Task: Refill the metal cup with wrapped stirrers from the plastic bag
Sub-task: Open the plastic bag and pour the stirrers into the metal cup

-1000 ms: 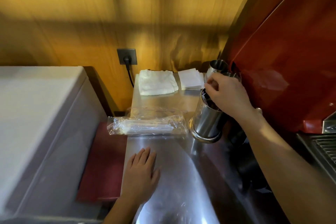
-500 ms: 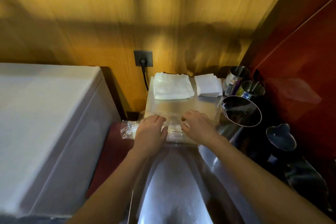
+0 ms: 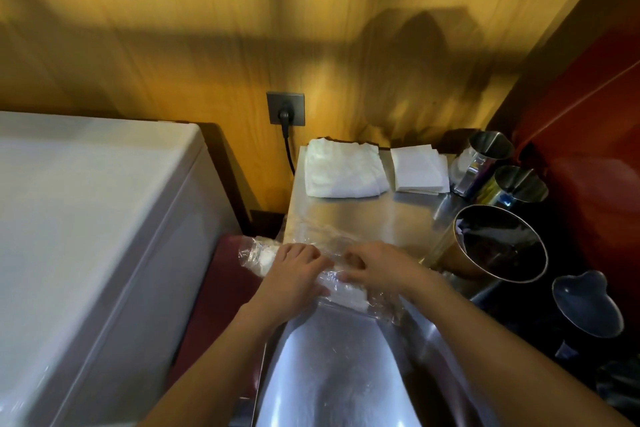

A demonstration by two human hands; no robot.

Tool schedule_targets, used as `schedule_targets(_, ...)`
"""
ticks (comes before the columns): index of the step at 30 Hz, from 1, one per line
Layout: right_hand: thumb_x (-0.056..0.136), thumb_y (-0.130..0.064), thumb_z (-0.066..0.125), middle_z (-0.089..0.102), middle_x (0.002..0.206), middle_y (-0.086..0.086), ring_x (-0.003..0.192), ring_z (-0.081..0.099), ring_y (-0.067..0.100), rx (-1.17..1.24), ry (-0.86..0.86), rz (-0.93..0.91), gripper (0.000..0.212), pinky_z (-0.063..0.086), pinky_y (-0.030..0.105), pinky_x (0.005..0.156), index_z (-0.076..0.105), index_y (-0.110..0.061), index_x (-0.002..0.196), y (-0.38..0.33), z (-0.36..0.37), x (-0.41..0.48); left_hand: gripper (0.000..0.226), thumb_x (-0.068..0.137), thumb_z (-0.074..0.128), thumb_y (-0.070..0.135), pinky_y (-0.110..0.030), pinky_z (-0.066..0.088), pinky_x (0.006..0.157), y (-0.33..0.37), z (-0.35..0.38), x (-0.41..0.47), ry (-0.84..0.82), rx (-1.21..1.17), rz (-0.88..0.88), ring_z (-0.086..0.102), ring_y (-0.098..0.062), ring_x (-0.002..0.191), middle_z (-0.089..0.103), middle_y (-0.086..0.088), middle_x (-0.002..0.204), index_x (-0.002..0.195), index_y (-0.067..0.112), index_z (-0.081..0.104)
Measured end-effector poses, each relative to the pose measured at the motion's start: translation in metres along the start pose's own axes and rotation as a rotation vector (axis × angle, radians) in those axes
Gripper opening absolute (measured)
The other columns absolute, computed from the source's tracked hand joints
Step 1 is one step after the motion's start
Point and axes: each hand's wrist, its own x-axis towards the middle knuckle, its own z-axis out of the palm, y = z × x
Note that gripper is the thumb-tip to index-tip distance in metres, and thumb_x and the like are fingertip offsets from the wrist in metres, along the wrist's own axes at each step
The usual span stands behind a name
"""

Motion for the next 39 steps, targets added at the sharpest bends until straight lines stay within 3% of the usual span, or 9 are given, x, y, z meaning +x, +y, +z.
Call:
schedule_targets(3,0.084,-0.035,0.057,0.062,0.094,0.001,0.087,0.058,0.025,0.065,0.182,0.051,0.017,0.041,0.031,0.07,0.054,-0.022,0.095,0.0,-0.002,0.009,0.037,0.07,0.073,0.027,-0.037,0.035,0.093,0.002,0.001,-0.01,0.1,0.038,0.058,0.059,-0.029,0.101,0.065,-0.008,0.103,0.103,0.016,0.064)
schedule_targets(7,0.077,-0.036,0.064,0.054,0.122,0.003,0.114,0.045,0.025,-0.041,0.188,0.095,0.053,0.027,0.038,0.092,0.043,-0.02,0.123,-0.001,0.003,0.022,0.031,0.066,0.076,0.023,-0.033,0.033,0.086,0.004,0.009,-0.023,0.247,0.031,0.088,0.064,-0.028,0.089,0.067,-0.006,0.094,0.095,0.015,0.066)
schedule_targets(14,0.08,-0.018,0.065,0.058,0.069,0.001,0.063,0.053,0.017,0.277,-0.068,0.132,0.012,0.043,0.03,0.062,0.055,-0.017,0.074,-0.012,0.009,0.023,0.022,0.068,0.07,0.021,-0.036,0.033,0.09,0.01,0.011,-0.038,0.303,0.022,0.045,0.063,-0.025,0.099,0.068,-0.005,0.105,0.089,0.017,0.065)
schedule_targets(17,0.081,-0.013,0.059,0.052,0.06,-0.004,0.059,0.051,0.016,0.269,-0.069,0.102,0.03,0.038,0.026,0.053,0.047,-0.021,0.056,-0.019,0.005,0.02,0.028,0.061,0.07,0.015,-0.037,0.03,0.097,0.019,0.008,-0.039,0.276,0.009,0.018,0.059,-0.02,0.112,0.066,-0.002,0.117,0.088,0.015,0.063)
schedule_targets(22,0.089,-0.015,0.047,0.059,0.09,0.012,0.081,0.054,0.027,0.237,-0.023,0.09,0.008,0.043,0.036,0.071,0.048,-0.012,0.081,-0.026,0.005,0.015,0.033,0.058,0.067,0.014,-0.036,0.025,0.101,0.026,0.001,-0.041,0.212,0.007,-0.035,0.063,-0.015,0.103,0.069,0.003,0.107,0.091,0.015,0.061)
schedule_targets(30,0.092,-0.017,0.043,0.059,0.103,0.018,0.083,0.053,0.027,0.269,0.082,0.123,0.005,0.041,0.034,0.069,0.041,-0.012,0.091,-0.031,0.003,0.004,0.038,0.087,0.043,0.035,-0.032,0.028,0.087,0.045,-0.005,-0.057,0.25,-0.063,-0.189,0.061,-0.022,0.08,0.065,0.002,0.086,0.119,0.021,0.058)
schedule_targets(33,0.08,-0.045,0.062,0.066,0.091,0.015,0.08,0.06,0.025,0.21,-0.037,0.112,0.044,0.047,0.035,0.071,0.059,-0.004,0.095,-0.034,-0.004,0.002,0.034,0.081,0.056,0.032,-0.034,0.03,0.085,0.048,-0.003,-0.062,0.178,-0.01,-0.198,0.06,-0.027,0.082,0.063,-0.003,0.086,0.114,0.022,0.061)
schedule_targets(36,0.07,-0.033,0.075,0.068,0.078,0.013,0.074,0.061,0.024,0.063,-0.104,0.095,0.03,0.041,0.03,0.059,0.068,-0.004,0.078,-0.036,-0.003,-0.002,0.032,0.078,0.06,0.036,-0.035,0.027,0.092,0.049,-0.006,-0.066,0.12,-0.022,-0.217,0.056,-0.025,0.096,0.06,-0.004,0.098,0.108,0.025,0.062)
schedule_targets(39,0.071,-0.026,0.074,0.067,0.097,0.009,0.093,0.055,0.021,0.015,-0.027,0.136,0.02,0.04,0.029,0.076,0.07,-0.011,0.082,-0.039,-0.002,-0.005,0.024,0.069,0.072,0.038,-0.04,0.038,0.094,0.049,-0.007,-0.071,0.144,-0.011,-0.224,0.06,-0.023,0.105,0.065,-0.004,0.108,0.088,0.024,0.068)
